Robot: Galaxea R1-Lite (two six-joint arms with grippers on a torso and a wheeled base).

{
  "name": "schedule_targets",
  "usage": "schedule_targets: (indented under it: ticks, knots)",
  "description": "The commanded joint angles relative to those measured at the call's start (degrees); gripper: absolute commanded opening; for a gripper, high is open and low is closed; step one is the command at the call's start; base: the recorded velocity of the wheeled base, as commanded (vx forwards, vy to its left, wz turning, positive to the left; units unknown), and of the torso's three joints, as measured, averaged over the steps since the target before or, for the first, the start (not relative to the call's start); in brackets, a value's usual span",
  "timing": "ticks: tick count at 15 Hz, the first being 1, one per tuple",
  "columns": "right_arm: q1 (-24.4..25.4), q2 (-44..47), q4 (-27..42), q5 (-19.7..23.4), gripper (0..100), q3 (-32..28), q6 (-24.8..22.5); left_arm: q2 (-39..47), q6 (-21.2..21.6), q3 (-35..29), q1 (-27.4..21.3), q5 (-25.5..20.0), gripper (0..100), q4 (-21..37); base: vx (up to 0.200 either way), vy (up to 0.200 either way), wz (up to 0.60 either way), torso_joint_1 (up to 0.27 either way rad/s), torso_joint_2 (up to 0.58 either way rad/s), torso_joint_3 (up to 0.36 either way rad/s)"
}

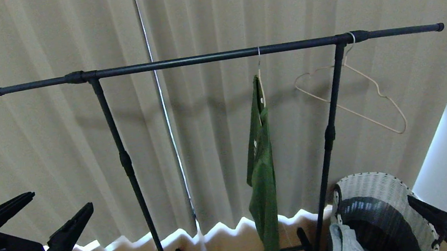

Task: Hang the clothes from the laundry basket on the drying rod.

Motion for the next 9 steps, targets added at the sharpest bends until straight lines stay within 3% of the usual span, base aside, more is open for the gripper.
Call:
schedule_targets:
  ticks: [1, 7, 9]
  knots:
    - [0.0, 0.8, 0.1, 0.1, 100, 0.2, -0.6, 0.4, 0.0, 0.1, 0.0, -0.1, 100, 0.1, 0.000, 0.000, 0.00, 0.000, 0.00, 0.000]
    - [0.1, 0.6, 0.1, 0.0, 100, 0.4, -1.1, 1.7, 0.0, 0.2, 0.4, 0.0, 100, 0.2, 0.000, 0.000, 0.00, 0.000, 0.00, 0.000]
    - [0.1, 0.7, 0.1, 0.0, 100, 0.5, -1.7, 1.6, 0.1, 0.4, 0.6, 0.0, 100, 0.2, 0.000, 0.000, 0.00, -0.129, 0.30, 0.166]
